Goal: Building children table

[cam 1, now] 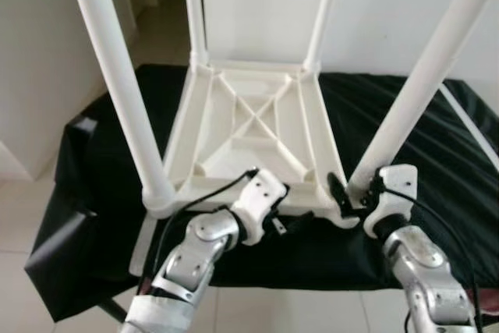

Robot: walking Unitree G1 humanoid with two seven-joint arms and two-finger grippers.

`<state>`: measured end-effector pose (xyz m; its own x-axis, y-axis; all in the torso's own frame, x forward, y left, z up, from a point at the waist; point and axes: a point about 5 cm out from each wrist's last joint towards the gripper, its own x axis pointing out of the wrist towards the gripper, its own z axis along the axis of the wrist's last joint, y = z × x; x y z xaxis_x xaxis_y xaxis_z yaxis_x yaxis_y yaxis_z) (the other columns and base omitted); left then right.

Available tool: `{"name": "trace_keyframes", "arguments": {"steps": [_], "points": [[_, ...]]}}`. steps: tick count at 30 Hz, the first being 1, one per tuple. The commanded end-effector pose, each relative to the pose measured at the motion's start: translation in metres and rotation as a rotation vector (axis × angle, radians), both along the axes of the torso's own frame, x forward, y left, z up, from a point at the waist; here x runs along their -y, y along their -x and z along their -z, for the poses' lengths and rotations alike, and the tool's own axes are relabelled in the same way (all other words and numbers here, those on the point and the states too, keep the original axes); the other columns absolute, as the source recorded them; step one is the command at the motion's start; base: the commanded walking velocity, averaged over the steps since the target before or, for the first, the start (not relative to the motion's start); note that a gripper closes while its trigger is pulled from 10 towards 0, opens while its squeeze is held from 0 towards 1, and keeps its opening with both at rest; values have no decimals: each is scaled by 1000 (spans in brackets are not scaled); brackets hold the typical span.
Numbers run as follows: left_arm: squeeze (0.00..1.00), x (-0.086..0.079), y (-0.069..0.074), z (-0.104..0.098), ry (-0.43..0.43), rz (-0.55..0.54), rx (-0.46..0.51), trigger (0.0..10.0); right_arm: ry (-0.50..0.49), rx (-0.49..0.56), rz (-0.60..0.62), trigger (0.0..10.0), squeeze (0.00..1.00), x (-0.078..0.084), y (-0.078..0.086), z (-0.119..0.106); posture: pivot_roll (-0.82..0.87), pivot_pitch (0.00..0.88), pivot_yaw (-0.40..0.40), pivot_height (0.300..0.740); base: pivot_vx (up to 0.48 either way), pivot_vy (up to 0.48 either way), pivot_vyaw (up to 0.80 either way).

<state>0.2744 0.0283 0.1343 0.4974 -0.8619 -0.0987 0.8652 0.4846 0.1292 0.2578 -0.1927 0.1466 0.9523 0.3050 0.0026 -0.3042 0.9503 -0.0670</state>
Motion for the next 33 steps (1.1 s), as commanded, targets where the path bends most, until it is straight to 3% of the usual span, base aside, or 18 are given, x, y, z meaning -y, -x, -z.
{"name": "trace_keyframes", "arguments": {"steps": [1, 10, 11, 12, 13, 14, 15, 25, 26, 29, 33], "points": [[0, 0, 4, 0, -22, 64, 13, 10000, 16, -10, -59, 10000, 0, 8, 1, -1, 3, 0, -39, 740, 0, 0, 0], [0, 3, 4, -3, -9, 58, 17, 10000, 137, -47, -191, 10000, 0, 16, -10, 4, 4, 0, -39, 740, 0, 0, 0], [0, 4, 5, -3, -9, 60, 18, 10000, 142, -49, -202, 8196, 0, 16, -11, 5, 16, 0, -42, 740, 0, 0, 0], [0, 4, 5, -3, -9, 60, 18, 10000, 142, -49, -202, 8196, 0, 16, -11, 5, 16, 0, -42, 740, 0, 0, 0], [0, 5, 6, -3, -9, 64, 21, 10000, 140, -53, -205, 1686, 0, 17, -12, 6, 21, 0, -43, 740, 0, 0, 0], [0, 5, 6, -3, -9, 64, 21, 10000, 140, -53, -205, 1686, 0, 17, -12, 6, 21, 0, -43, 740, 0, 0, 0], [0, 6, 6, -3, -10, 66, 24, 10000, 138, -56, -211, 0, 0, 17, -13, 7, 21, 0, -43, 740, 0, 0, 0], [0, 6, 4, -5, -14, 60, 39, 10000, 112, -111, -218, 0, 0, 20, -9, 19, 24, 0, -36, 740, 0, 0, 0], [0, 8, 4, -6, -13, 68, 41, 10000, 105, -116, -214, 10000, 0, 18, -7, 20, 20, 0, -32, 740, 0, 0, 0], [0, 9, 6, -5, -15, 80, 43, 10000, 91, -119, -200, 10000, 0, 17, -5, 21, 18, 0, -32, 740, 0, 0, 0], [0, 9, 7, -4, -19, 88, 40, 10000, 99, -111, -87, 10000, 0, 18, -6, 22, 12, 0, -28, 740, 0, 0, 0]]}}
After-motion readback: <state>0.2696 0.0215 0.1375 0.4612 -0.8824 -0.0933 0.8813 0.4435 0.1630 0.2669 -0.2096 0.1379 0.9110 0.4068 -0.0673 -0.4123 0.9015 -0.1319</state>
